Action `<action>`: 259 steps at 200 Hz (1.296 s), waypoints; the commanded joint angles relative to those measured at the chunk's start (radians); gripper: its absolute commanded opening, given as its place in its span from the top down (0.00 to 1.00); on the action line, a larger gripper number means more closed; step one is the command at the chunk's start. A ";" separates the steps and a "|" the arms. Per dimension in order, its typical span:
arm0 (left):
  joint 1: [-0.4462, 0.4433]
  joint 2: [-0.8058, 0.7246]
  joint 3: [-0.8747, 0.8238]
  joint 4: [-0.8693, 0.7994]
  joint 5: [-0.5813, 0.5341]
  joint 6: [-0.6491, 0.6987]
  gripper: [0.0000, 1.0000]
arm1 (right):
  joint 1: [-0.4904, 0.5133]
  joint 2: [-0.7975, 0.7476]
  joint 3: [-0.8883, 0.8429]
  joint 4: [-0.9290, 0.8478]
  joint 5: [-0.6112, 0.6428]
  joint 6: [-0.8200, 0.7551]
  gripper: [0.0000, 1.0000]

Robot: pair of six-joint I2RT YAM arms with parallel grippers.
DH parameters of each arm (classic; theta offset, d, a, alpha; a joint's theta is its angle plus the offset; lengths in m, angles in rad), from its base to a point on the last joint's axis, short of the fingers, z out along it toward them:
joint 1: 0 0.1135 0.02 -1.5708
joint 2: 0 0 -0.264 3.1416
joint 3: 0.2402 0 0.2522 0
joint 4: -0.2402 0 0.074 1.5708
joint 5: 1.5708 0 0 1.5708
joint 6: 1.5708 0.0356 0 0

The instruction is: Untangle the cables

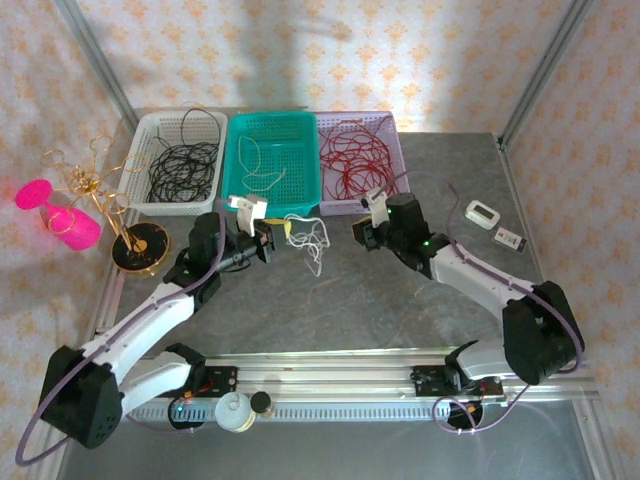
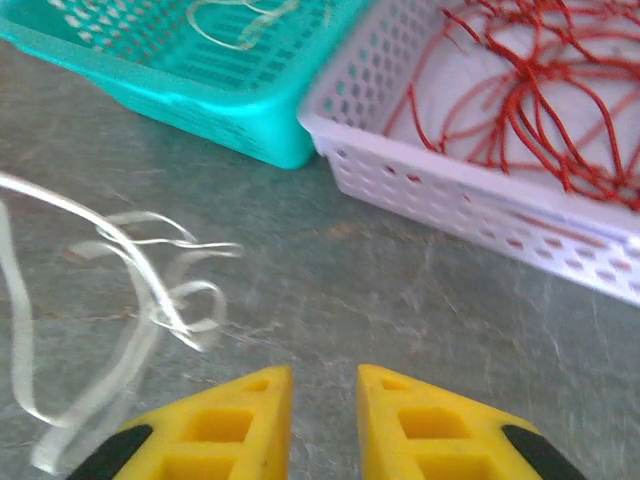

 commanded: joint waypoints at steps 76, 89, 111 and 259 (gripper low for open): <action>-0.006 -0.046 0.044 -0.126 -0.004 -0.001 1.00 | 0.085 -0.177 -0.227 0.346 -0.579 -0.041 0.59; -0.006 -0.040 0.046 -0.117 0.002 -0.010 1.00 | 0.150 -0.177 -0.222 0.355 -0.596 -0.075 0.57; -0.008 -0.027 0.055 -0.132 0.010 -0.008 1.00 | 0.225 -0.138 -0.203 0.423 -0.557 -0.072 0.56; -0.009 -0.017 0.100 -0.231 0.118 -0.022 1.00 | 0.243 0.082 -0.119 0.605 -0.336 -0.367 0.54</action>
